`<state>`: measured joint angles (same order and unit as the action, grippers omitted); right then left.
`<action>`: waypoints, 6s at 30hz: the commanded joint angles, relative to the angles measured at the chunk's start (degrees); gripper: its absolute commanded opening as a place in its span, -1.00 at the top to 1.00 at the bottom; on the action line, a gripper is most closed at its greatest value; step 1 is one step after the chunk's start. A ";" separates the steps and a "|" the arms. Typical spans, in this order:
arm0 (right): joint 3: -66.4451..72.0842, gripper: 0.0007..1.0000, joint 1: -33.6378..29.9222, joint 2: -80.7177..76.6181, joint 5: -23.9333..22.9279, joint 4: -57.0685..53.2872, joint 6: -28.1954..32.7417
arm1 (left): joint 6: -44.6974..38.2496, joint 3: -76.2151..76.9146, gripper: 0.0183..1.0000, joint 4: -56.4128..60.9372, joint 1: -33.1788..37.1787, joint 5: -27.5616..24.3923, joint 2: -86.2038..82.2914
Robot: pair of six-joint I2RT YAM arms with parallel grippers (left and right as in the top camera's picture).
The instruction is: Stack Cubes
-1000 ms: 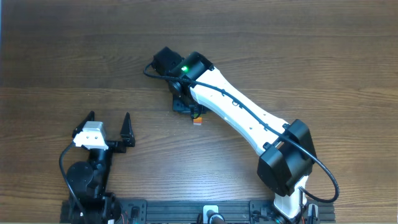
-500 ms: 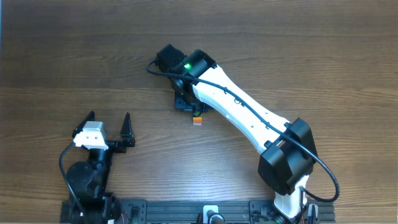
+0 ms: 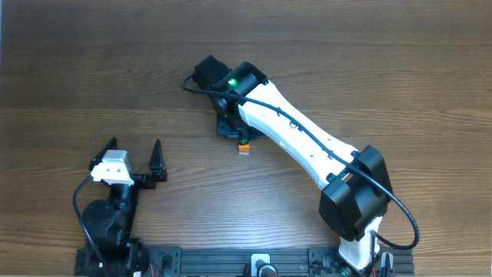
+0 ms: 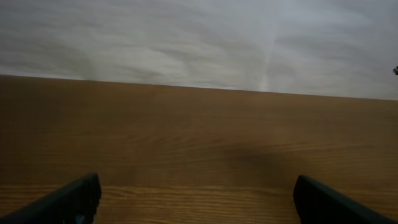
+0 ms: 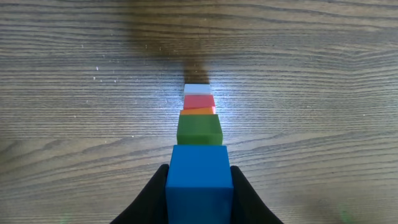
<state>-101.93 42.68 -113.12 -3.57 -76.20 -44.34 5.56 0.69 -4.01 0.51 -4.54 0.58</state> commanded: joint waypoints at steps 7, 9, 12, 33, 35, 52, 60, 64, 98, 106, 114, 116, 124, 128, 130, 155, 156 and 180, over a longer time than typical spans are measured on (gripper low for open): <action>0.48 0.86 -0.59 -1.57 0.09 0.63 0.35 | -0.83 -0.35 -1.00 0.00 0.39 -0.37 -0.42; 0.48 0.86 -0.59 -1.73 0.09 0.72 0.50 | -0.83 -0.35 -1.00 0.00 0.39 -0.37 -0.42; 0.50 0.86 -0.63 -1.75 0.09 0.98 0.50 | -0.83 -0.35 -1.00 0.00 0.39 -0.37 -0.42; 0.70 0.84 -0.70 -2.34 0.20 0.52 0.68 | -0.83 -0.35 -1.00 0.00 0.39 -0.37 -0.42; 0.98 0.83 -0.70 -2.34 0.52 0.50 0.68 | -0.83 -0.35 -1.00 0.00 0.39 -0.37 -0.42; 2.21 -0.93 -0.70 -2.34 0.76 1.03 0.68 | -0.83 -0.35 -1.00 0.00 0.39 -0.37 -0.42; 2.19 -0.99 -0.59 -1.88 0.94 3.26 1.44 | -0.85 -0.35 -1.00 0.00 0.39 -0.37 -0.42; 0.94 -0.99 -0.52 -0.33 0.66 5.35 6.71 | -0.83 -0.35 -1.00 0.00 0.39 -0.37 -0.42; 53.46 -0.99 -31.10 79.52 -0.07 28.87 27.15 | -0.85 -0.35 -1.00 0.00 0.39 -0.37 -0.42; 71.06 -0.99 -34.34 96.21 1.68 39.52 30.03 | -0.83 -0.35 -1.00 0.00 0.39 -0.37 -0.42; 80.46 -0.98 -37.66 110.86 4.00 46.93 38.05 | -0.83 -0.35 -1.00 0.00 0.39 -0.37 -0.42; 82.05 -0.98 -38.69 112.96 3.98 48.19 38.05 | -0.83 -0.35 -1.00 0.00 0.39 -0.37 -0.42; 89.83 -0.99 -39.76 112.78 1.99 57.33 38.01 | -0.83 -0.35 -1.00 0.00 0.39 -0.37 -0.42; 92.11 -0.99 -39.76 112.78 2.01 58.45 37.99 | -0.83 -0.35 -1.00 0.00 0.39 -0.37 -0.42; 93.22 -0.99 -39.76 112.80 2.03 59.95 37.99 | -0.85 -0.35 -1.00 0.00 0.39 -0.37 -0.42; 101.63 -0.99 -39.74 112.80 6.73 72.15 47.21 | -0.83 -0.35 -1.00 0.00 0.39 -0.37 -0.42; 101.63 -0.99 -39.74 112.78 6.73 72.15 47.21 | -0.83 -0.35 -1.00 0.00 0.39 -0.37 -0.42; 101.63 -0.99 -39.74 112.78 6.73 72.15 47.21 | -0.83 -0.35 -1.00 0.00 0.39 -0.37 -0.42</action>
<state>-0.84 3.36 -0.73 2.50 -4.25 2.66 5.54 0.69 -4.01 0.51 -4.54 0.51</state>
